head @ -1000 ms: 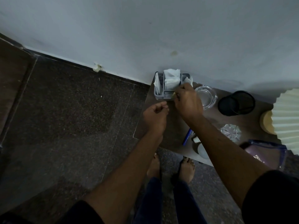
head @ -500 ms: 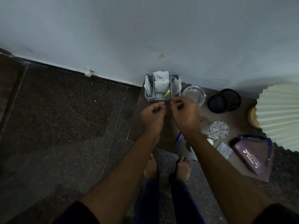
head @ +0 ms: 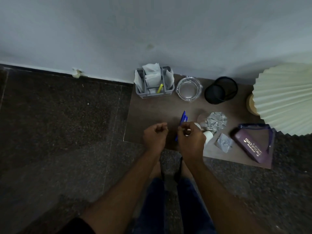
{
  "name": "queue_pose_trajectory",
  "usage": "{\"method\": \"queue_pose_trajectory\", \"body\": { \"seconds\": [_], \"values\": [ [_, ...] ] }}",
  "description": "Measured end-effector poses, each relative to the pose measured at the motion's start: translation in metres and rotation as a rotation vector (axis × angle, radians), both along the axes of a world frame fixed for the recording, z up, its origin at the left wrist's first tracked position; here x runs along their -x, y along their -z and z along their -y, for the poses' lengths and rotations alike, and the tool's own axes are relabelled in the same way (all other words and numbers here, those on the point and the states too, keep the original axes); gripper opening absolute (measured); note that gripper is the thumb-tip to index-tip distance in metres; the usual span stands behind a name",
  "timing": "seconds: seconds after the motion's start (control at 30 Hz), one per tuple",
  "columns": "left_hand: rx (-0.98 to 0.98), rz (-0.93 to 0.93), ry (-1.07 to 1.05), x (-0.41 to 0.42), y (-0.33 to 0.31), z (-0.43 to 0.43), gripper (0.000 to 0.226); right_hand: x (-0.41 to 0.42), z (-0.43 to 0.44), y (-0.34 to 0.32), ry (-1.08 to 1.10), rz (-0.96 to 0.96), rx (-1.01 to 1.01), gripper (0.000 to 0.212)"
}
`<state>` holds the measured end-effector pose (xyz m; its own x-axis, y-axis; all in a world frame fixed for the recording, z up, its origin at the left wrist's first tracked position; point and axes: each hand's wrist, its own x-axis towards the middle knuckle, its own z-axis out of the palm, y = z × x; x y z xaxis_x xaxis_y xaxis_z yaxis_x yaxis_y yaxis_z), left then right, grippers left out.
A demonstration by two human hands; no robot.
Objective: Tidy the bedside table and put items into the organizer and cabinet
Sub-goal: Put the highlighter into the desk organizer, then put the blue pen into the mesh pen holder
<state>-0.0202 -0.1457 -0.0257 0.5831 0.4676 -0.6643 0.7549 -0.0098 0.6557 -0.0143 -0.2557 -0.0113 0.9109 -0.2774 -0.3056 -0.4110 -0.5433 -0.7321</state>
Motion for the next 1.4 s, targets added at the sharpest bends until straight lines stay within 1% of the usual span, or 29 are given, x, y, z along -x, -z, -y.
{"method": "queue_pose_trajectory", "body": {
  "seconds": [0.1, 0.2, 0.27, 0.33, 0.43, 0.53, 0.63, 0.77, 0.93, 1.13, 1.23, 1.33, 1.4],
  "values": [
    [-0.053, 0.0, 0.095, 0.004, 0.005, 0.005, 0.024, 0.0, 0.003, 0.003, 0.005, -0.018, 0.06, 0.008],
    [-0.112, -0.007, 0.189, 0.006, 0.01, 0.01, 0.025, -0.008, 0.006, 0.004, -0.005, -0.052, 0.12, 0.011],
    [-0.151, 0.006, 0.226, 0.004, 0.013, 0.013, 0.025, -0.016, 0.007, 0.005, -0.056, -0.053, 0.162, 0.017],
    [-0.183, 0.005, 0.266, -0.001, 0.015, 0.018, 0.022, -0.026, 0.006, 0.008, -0.145, -0.064, 0.252, 0.02],
    [-0.232, -0.002, 0.346, -0.012, 0.017, 0.024, 0.017, -0.04, 0.003, 0.014, -0.266, -0.149, 0.365, 0.021],
    [-0.255, -0.007, 0.411, -0.023, 0.019, 0.027, 0.015, -0.049, 0.001, 0.019, -0.306, -0.188, 0.421, 0.019],
    [-0.283, -0.019, 0.436, -0.03, 0.018, 0.029, 0.02, -0.055, 0.001, 0.021, -0.316, -0.192, 0.425, 0.014],
    [-0.303, -0.024, 0.475, -0.036, 0.018, 0.031, 0.02, -0.061, 0.001, 0.024, -0.287, -0.221, 0.409, 0.011],
    [-0.319, -0.043, 0.513, -0.04, 0.019, 0.03, 0.021, -0.069, -0.003, 0.027, -0.269, -0.274, 0.373, 0.014],
    [-0.326, -0.076, 0.461, -0.044, 0.018, 0.025, 0.016, -0.076, -0.005, 0.025, -0.273, -0.332, 0.367, 0.017],
    [-0.316, -0.081, 0.427, -0.045, 0.019, 0.017, 0.024, -0.079, -0.007, 0.021, -0.281, -0.353, 0.368, 0.019],
    [-0.294, -0.075, 0.354, -0.044, 0.021, 0.006, 0.018, -0.082, -0.007, 0.018, -0.272, -0.324, 0.298, 0.02],
    [-0.278, -0.063, 0.329, -0.042, 0.023, -0.002, 0.018, -0.083, -0.006, 0.015, -0.298, -0.272, 0.269, 0.021]
  ]
}}
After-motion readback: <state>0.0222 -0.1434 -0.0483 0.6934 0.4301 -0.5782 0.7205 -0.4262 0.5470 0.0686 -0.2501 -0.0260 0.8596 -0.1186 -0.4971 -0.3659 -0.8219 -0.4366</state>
